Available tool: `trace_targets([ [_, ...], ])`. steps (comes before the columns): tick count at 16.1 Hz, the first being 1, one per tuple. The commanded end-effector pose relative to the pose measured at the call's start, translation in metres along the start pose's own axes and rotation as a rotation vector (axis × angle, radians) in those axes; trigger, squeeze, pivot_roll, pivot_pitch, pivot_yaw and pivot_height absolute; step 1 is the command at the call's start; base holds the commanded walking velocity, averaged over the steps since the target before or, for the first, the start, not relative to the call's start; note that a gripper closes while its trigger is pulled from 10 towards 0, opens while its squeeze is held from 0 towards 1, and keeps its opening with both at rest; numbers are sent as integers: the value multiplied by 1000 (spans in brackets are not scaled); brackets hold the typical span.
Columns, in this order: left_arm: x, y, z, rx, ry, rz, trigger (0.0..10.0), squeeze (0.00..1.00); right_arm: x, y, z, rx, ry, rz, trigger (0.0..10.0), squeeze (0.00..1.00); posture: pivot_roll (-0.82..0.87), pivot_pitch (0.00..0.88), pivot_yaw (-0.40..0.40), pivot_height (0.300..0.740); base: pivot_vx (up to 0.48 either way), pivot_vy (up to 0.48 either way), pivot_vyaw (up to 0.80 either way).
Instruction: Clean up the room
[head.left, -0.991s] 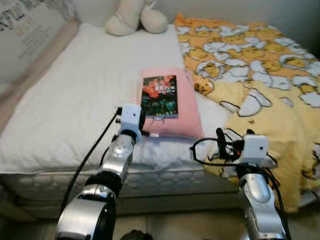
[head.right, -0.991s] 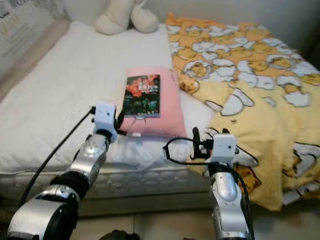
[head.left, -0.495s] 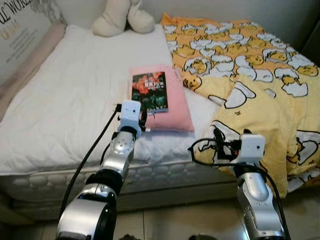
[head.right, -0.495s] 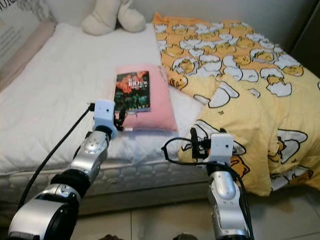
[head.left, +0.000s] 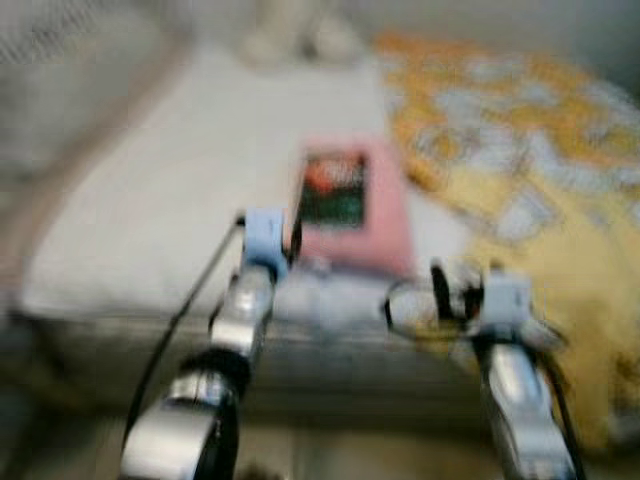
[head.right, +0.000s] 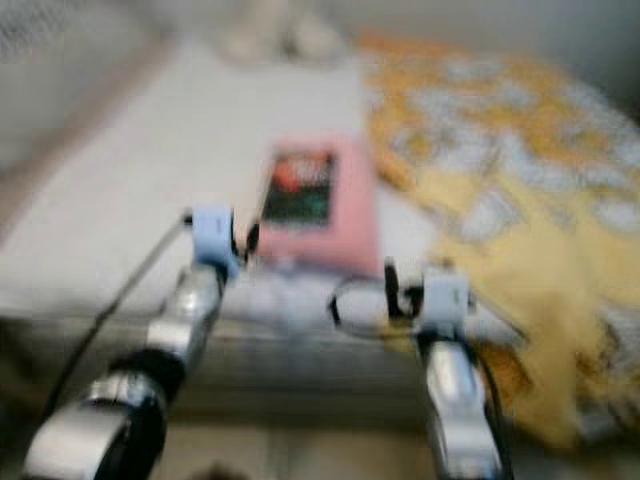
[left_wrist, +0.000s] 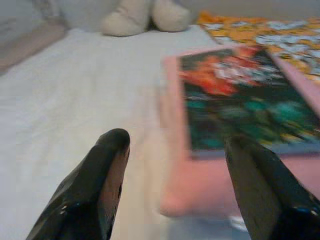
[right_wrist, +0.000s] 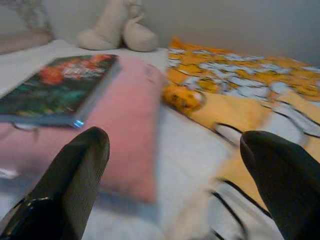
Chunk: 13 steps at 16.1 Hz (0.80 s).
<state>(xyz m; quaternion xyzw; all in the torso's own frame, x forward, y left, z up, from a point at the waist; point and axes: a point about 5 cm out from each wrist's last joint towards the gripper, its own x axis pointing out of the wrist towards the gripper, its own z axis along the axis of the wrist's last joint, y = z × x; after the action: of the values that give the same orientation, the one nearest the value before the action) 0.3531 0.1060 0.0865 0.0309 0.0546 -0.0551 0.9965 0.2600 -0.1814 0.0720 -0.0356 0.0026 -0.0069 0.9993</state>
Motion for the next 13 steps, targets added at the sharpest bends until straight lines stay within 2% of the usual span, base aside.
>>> trace_targets([
  [1, 3, 4, 6, 20, -10, 9, 10000, 0, 1, 5, 1, -4, 4, 20, 10000, 0, -54, 0, 19, 740, 480, 0, 569],
  [4, 5, 6, 13, 31, -35, 1, 10000, 0, -2, 4, -3, -2, 21, 12, 10000, 0, -52, 0, 23, 740, 480, 0, 494],
  [6, 6, 7, 15, 36, -44, -5, 10000, 0, -3, 5, -4, 1, 24, 10, 10000, 0, -51, 0, 24, 740, 480, 0, 0],
  [9, 9, -8, 40, 51, -161, -147, 10000, 0, -8, 7, -2, -7, 6, 12, 10000, 0, -51, 0, 28, 740, 480, 0, 0],
  [11, 11, -16, 49, 22, -179, -200, 10000, 0, -9, 5, 4, -25, -20, 4, 10000, 0, -57, 0, 34, 740, 0, 0, 0],
  [13, 13, -14, 51, -13, -173, -204, 10000, 0, -10, 0, 7, -28, -33, -17, 10000, 0, -60, 0, 39, 740, 0, 0, 0],
])
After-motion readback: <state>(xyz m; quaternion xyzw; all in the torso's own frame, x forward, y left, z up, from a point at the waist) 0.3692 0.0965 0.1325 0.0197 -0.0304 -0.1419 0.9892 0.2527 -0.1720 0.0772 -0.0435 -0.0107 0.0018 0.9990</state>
